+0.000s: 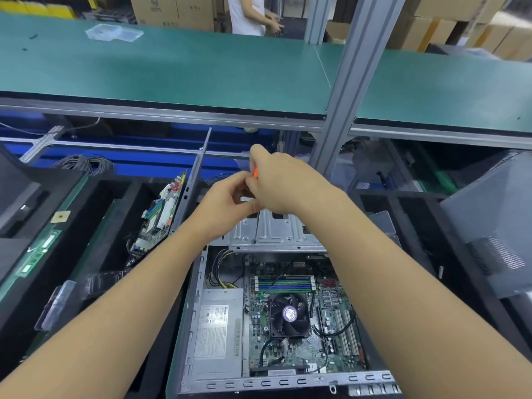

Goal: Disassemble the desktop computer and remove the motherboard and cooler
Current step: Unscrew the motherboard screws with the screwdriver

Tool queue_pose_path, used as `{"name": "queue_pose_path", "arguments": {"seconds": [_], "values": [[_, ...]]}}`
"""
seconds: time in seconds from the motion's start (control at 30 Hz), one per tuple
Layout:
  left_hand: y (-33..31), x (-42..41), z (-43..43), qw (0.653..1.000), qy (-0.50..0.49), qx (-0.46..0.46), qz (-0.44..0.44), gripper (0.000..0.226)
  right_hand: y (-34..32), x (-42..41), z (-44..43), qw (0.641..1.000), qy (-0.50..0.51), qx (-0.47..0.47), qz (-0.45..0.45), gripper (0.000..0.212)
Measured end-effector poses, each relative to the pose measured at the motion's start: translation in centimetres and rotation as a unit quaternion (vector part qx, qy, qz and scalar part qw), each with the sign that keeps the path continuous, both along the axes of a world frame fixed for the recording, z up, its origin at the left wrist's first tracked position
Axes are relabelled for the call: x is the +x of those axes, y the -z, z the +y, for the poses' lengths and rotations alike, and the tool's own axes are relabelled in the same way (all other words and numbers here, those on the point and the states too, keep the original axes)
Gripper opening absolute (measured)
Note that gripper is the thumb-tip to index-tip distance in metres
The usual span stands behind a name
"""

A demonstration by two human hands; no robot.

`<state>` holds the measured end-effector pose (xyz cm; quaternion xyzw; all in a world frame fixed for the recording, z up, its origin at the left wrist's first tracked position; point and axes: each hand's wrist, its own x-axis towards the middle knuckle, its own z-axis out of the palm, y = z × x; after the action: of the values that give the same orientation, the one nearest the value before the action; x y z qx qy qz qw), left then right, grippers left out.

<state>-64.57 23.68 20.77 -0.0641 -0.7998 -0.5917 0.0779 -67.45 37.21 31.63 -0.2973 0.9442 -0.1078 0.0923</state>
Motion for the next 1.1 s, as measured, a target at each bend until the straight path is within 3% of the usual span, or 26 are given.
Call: {"name": "queue_pose_path", "arguments": {"seconds": [0.17,0.33,0.43,0.5,0.63,0.8,0.87,1.0,1.1], "values": [[0.5,0.4,-0.2,1.000,-0.020,-0.008,0.011,0.022,-1.1,0.2,0.3,0.995,-0.029,0.014,-0.092,0.019],[0.1,0.0,0.9,0.991,-0.100,-0.082,-0.048,0.041,-1.0,0.4,-0.3,0.998,0.058,0.019,-0.018,0.048],[-0.3,0.4,1.3,0.994,-0.082,-0.071,-0.031,0.038,-0.3,0.4,-0.4,0.998,0.048,0.030,0.019,0.026],[-0.5,0.7,1.0,0.999,-0.040,-0.021,-0.006,0.027,-0.5,0.3,-0.1,1.000,0.005,0.028,-0.007,0.013],[-0.5,1.1,0.2,1.000,-0.012,0.018,0.013,0.035,-1.7,0.2,0.3,0.995,-0.022,0.059,-0.075,0.026],[-0.5,0.6,0.8,0.995,-0.086,-0.055,0.019,0.029,-1.3,0.6,-0.2,0.997,0.053,0.044,-0.040,0.042],[-0.7,0.6,0.9,0.994,-0.090,-0.069,-0.001,0.029,-1.1,0.6,-0.4,0.996,0.071,0.046,-0.018,0.040],[-0.8,1.1,0.6,0.997,-0.035,-0.067,0.010,0.032,-1.0,0.6,-0.7,0.998,0.009,0.056,-0.003,0.015],[-0.6,1.3,-0.2,1.000,-0.009,-0.016,-0.009,0.026,-1.6,0.7,-0.5,0.997,-0.016,0.064,-0.030,0.021]]}}
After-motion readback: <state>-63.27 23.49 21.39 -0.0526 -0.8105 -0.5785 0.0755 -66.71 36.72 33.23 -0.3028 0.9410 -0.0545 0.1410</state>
